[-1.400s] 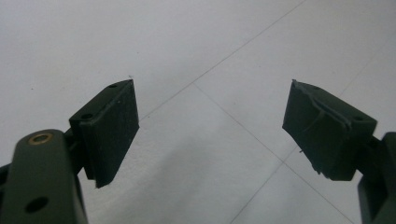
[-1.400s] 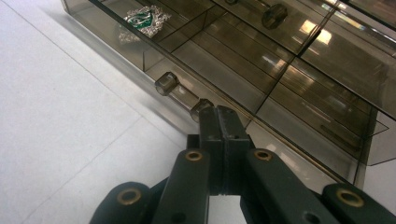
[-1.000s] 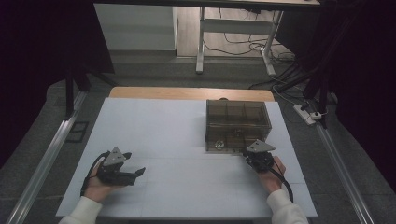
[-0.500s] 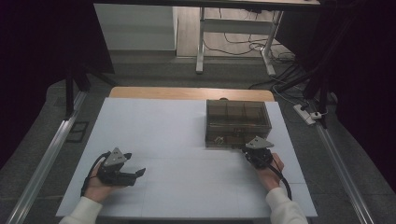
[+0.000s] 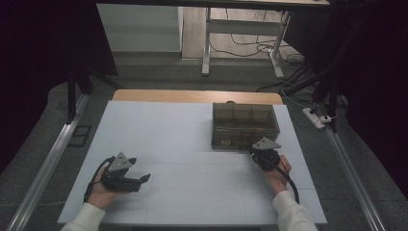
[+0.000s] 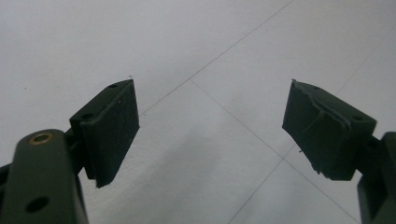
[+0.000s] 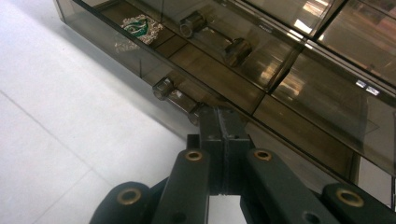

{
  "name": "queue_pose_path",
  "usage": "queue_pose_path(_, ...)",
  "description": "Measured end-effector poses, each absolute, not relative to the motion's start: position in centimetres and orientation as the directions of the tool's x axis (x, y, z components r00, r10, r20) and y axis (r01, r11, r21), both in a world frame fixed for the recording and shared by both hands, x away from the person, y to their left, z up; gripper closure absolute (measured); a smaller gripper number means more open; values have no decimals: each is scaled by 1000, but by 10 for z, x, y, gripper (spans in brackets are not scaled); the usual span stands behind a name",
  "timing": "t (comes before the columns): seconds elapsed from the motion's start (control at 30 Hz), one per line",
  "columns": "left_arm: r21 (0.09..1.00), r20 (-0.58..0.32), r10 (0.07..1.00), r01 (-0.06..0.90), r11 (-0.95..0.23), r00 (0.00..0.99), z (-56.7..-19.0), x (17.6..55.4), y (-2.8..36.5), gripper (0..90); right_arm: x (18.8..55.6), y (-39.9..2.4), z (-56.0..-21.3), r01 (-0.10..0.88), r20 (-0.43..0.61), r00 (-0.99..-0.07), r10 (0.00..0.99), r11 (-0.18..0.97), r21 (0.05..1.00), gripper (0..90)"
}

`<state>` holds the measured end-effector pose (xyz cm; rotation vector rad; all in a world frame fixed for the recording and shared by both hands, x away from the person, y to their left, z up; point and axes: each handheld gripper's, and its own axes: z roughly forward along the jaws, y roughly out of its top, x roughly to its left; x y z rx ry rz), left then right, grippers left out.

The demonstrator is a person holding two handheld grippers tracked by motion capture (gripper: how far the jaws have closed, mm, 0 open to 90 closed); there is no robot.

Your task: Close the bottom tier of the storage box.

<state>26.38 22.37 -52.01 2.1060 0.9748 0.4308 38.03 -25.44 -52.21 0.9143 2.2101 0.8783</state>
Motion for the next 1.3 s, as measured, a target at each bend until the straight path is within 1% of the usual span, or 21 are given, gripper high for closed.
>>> queue_pose_path(0.8, 754, -8, 758, 502, -424, 652, -521, 263, 224, 179, 392, -250, -525, 365, -291, -573, 766, 557, 746, 898)
queue_pose_path(1.3, 754, -3, 757, 499, -427, 653, -520, 262, 224, 180, 385, -251, -520, 352, -288, -582, 760, 555, 753, 897)
